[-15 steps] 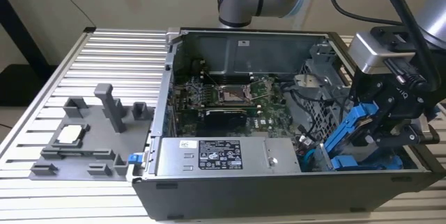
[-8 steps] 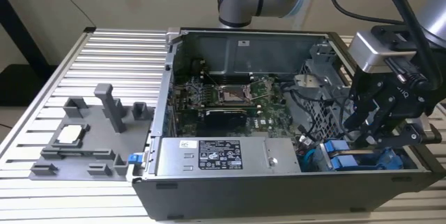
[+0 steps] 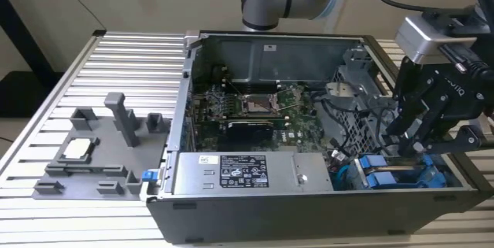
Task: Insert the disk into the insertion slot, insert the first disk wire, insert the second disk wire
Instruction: 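Insert the disk into the insertion slot, then insert the first disk wire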
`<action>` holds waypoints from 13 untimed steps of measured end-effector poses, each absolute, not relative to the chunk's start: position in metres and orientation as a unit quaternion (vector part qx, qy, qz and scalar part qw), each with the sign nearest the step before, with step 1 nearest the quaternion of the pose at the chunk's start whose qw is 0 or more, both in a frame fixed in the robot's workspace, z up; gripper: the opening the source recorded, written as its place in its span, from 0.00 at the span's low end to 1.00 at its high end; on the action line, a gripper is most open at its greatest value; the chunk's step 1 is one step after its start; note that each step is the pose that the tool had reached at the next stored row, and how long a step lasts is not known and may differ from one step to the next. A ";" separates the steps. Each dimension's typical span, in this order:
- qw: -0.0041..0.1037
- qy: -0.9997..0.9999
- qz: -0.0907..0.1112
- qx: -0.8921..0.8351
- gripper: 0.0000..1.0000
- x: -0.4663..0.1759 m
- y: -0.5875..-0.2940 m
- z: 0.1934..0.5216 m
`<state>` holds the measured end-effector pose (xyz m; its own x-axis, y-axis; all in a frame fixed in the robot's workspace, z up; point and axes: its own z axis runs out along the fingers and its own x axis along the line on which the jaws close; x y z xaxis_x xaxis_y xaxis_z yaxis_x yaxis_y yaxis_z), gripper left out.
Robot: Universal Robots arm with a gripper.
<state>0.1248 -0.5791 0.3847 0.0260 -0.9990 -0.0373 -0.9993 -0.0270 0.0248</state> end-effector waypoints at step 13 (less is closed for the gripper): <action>0.093 0.691 0.030 -0.716 0.40 0.125 -0.579 0.385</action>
